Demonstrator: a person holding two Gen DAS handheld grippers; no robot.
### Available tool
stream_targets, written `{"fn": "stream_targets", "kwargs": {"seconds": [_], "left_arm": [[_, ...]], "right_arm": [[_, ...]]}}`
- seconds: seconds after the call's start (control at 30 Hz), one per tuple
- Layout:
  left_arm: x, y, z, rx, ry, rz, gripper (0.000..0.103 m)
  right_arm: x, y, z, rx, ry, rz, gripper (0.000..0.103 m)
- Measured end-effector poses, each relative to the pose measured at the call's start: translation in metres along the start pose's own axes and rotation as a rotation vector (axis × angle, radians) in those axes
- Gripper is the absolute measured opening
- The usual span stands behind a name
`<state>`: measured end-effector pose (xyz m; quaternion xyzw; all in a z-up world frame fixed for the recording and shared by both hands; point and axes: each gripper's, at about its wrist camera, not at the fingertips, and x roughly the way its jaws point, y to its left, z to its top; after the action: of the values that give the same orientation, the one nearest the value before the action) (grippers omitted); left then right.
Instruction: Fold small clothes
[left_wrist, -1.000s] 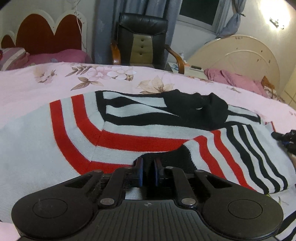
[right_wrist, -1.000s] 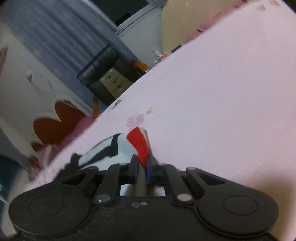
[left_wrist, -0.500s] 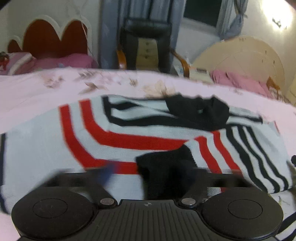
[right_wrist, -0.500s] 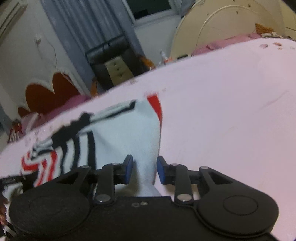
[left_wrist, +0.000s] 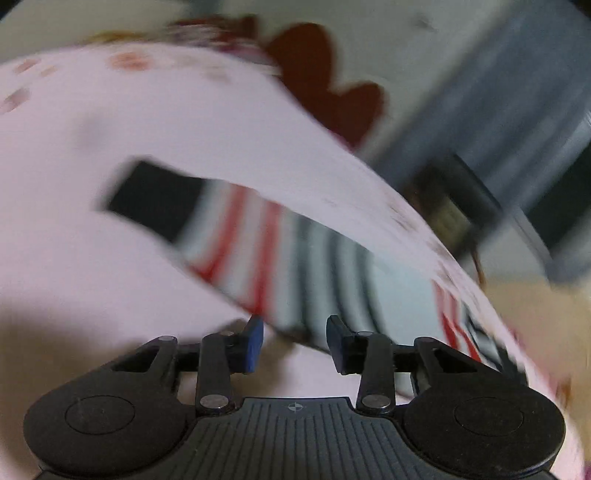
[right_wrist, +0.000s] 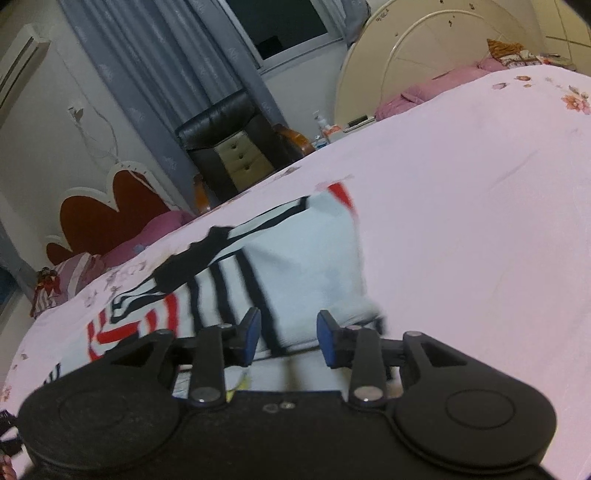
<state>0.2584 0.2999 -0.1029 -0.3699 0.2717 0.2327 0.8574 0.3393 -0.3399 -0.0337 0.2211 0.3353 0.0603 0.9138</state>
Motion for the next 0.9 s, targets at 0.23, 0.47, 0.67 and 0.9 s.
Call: {"fn": "stream_targets", "kwargs": {"seconds": [0.23, 0.47, 0.67, 0.9], "left_arm": [[0.008, 0.067, 0.015, -0.268, -0.049, -0.067, 0.038], [0.034, 0.086, 0.023, -0.387, -0.081, -0.15, 0.038], [0.046, 0.076, 0.037, -0.294, -0.065, -0.118, 0.012], [0.032, 0.013, 0.048, -0.038, -0.111, -0.194, 0.004]], "right_arm": [[0.011, 0.054, -0.015, -0.045, 0.024, 0.029, 0.037], [0.02, 0.105, -0.021, -0.098, 0.002, 0.039, 0.037], [0.025, 0.121, -0.021, -0.083, 0.005, 0.046, 0.038], [0.018, 0.111, -0.02, -0.072, -0.006, 0.024, 0.039]]}}
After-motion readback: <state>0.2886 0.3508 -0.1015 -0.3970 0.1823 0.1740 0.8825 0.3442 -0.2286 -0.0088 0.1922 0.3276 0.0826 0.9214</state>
